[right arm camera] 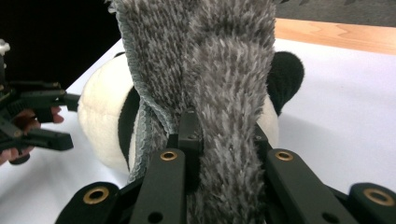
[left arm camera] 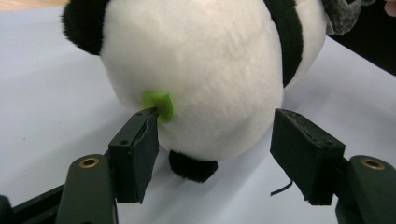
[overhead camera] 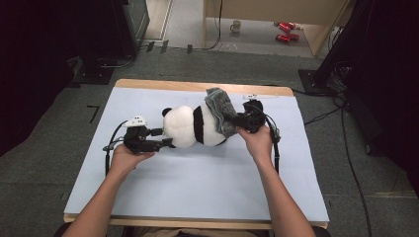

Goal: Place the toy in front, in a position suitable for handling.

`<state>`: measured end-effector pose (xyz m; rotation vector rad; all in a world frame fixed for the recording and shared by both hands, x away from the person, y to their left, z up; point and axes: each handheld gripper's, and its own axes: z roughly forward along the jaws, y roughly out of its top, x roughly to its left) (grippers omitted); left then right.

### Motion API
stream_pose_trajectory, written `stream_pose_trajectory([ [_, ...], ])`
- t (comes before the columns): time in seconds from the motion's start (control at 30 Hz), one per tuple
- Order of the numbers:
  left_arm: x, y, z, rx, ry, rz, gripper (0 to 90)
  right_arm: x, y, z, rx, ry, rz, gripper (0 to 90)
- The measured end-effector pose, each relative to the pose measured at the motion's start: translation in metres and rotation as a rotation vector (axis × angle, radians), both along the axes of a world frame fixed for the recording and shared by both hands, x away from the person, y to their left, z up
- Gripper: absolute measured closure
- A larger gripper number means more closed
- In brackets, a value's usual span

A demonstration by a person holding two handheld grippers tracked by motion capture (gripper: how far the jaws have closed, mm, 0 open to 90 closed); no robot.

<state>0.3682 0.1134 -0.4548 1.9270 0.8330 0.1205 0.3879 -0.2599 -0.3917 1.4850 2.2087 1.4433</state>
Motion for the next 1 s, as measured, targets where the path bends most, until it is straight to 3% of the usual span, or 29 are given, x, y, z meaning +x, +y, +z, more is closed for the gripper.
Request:
stream_pose_trajectory([
  [0.1,0.007,-0.007,-0.009,0.007,0.000,0.024,31.2,0.003,-0.001,-0.001,0.005,-0.002,-0.012,76.0],
  [0.23,0.011,-0.021,-0.020,0.007,0.056,0.073,35.1,0.004,-0.001,-0.001,0.023,0.006,-0.006,76.3],
  [0.37,0.010,-0.021,-0.016,-0.003,0.076,0.108,52.9,0.001,0.001,0.007,0.026,-0.009,0.002,77.2],
  [0.47,0.009,-0.022,-0.011,-0.025,0.143,0.115,64.7,-0.006,0.008,0.016,0.033,-0.037,0.028,77.3],
  [0.57,0.007,-0.025,-0.006,-0.014,0.172,0.096,70.3,-0.013,0.022,0.024,0.036,-0.053,0.079,77.3],
  [0.67,0.005,-0.024,0.001,-0.038,0.213,0.075,74.3,-0.019,0.040,0.026,0.040,-0.045,0.138,77.3],
  [0.8,-0.002,-0.021,0.014,-0.109,0.292,0.061,77.1,-0.029,0.065,0.020,0.051,-0.014,0.216,77.3],
  [1.0,-0.008,-0.022,0.021,-0.124,0.303,0.070,76.9,-0.042,0.104,-0.001,-0.009,0.019,0.296,77.4],
])
